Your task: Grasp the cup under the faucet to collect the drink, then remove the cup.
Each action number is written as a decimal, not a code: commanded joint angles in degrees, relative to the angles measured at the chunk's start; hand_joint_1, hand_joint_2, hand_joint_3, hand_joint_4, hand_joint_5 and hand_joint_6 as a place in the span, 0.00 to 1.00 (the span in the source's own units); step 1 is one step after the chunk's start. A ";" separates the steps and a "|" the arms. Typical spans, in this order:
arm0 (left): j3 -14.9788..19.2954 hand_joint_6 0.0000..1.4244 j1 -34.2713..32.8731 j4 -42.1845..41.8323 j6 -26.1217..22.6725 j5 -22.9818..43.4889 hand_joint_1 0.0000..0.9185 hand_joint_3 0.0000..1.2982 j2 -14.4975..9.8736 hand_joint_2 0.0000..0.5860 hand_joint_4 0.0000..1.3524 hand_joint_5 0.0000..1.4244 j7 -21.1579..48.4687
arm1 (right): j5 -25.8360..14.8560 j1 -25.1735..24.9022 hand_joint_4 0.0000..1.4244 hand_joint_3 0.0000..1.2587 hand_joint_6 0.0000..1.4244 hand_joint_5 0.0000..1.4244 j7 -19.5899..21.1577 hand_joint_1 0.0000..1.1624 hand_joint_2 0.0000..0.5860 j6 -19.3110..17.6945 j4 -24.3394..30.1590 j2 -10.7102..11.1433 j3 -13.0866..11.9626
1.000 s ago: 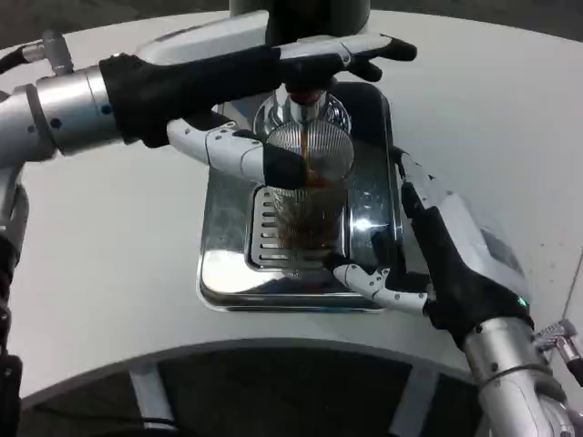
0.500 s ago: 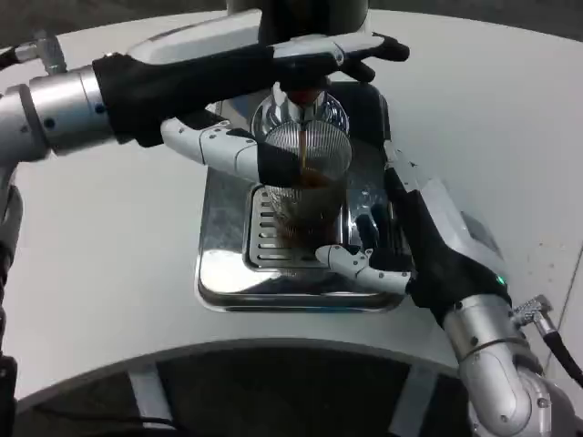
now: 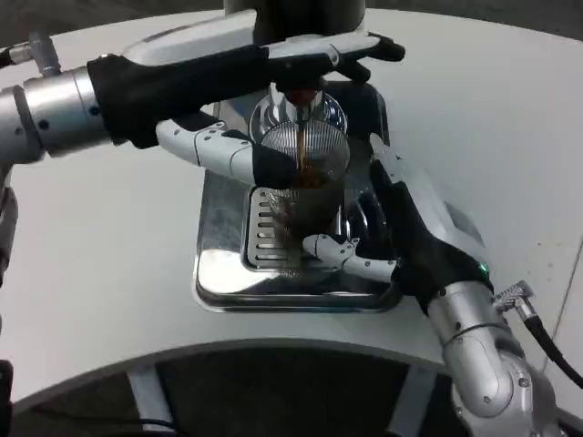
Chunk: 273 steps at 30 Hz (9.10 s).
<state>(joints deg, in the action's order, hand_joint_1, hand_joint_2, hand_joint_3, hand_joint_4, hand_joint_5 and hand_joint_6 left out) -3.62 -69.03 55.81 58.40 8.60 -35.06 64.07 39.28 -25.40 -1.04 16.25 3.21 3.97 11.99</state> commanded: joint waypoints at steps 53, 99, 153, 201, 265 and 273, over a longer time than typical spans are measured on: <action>0.09 0.00 4.21 -1.34 -1.55 -1.11 0.00 0.06 -2.28 0.10 0.00 0.09 0.83 | -7.00 -8.24 0.00 0.00 0.00 0.00 4.61 0.44 0.32 -0.11 -9.27 -1.88 1.63; 15.04 0.11 8.07 -13.28 -37.28 13.52 0.00 0.12 -0.55 0.12 0.09 0.18 2.92 | -7.20 -8.12 0.00 0.12 0.00 0.00 7.60 0.53 0.34 0.87 -8.33 -3.80 1.74; 18.90 0.03 31.18 -24.24 -36.10 10.31 0.00 0.13 -7.01 0.13 0.03 0.11 -3.02 | -2.23 -3.14 0.78 0.76 0.86 0.79 16.50 0.82 0.34 1.55 -4.61 -5.87 4.03; 15.19 0.00 53.29 -40.50 -17.83 0.84 0.00 0.00 -6.33 0.01 0.00 0.00 -18.26 | 3.29 22.39 0.85 0.79 0.98 0.87 5.17 0.86 0.31 1.03 31.00 -1.32 6.58; 17.59 0.00 85.10 -80.48 -29.12 -39.83 0.14 0.00 4.06 0.07 0.00 0.00 -48.24 | 2.56 42.00 0.85 0.78 1.00 0.87 -8.50 0.86 0.29 -7.40 48.08 5.11 10.64; 17.52 0.00 85.82 -81.48 -29.30 -40.52 0.13 0.00 3.73 0.07 0.00 0.00 -48.46 | 2.65 42.61 0.85 0.78 1.00 0.87 -8.90 0.87 0.28 -7.68 48.19 5.00 11.40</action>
<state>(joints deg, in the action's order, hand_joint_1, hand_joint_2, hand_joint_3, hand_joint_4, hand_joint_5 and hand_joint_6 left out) 14.46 15.52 -24.94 29.08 -31.52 -30.89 16.24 42.45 16.70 -10.26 10.98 49.60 9.50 22.76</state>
